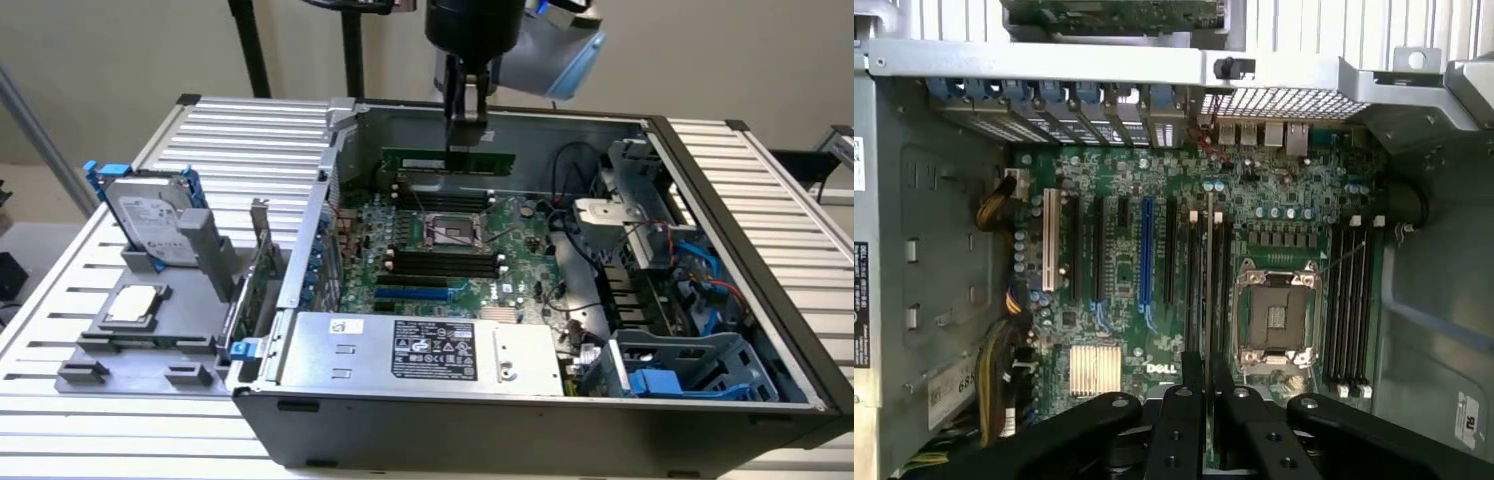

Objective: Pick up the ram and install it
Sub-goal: 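Pick up the ram and move it above insertion slot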

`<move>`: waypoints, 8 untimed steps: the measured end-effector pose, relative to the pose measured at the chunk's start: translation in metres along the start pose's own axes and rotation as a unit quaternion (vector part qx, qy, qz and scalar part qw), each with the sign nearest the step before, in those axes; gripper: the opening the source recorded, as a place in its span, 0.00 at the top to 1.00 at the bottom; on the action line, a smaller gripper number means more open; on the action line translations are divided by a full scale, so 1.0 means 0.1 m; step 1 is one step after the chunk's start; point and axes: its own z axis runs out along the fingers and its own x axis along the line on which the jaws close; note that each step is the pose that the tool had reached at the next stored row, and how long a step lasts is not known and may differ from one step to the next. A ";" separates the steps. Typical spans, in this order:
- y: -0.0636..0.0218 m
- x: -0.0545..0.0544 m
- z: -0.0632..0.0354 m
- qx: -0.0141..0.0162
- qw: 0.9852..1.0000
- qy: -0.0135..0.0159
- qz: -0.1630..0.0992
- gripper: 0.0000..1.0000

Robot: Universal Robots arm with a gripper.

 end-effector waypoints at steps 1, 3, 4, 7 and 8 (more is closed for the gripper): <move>-0.049 -0.01 0.020 0.000 1.000 0.000 0.000 0.86; -0.126 -0.01 0.056 0.000 1.000 0.000 0.000 0.86; -0.145 -0.01 0.075 0.000 1.000 0.000 0.001 0.86; -0.154 -0.01 0.097 0.000 1.000 0.000 0.003 0.86; -0.154 -0.01 0.096 0.000 1.000 0.000 0.003 0.86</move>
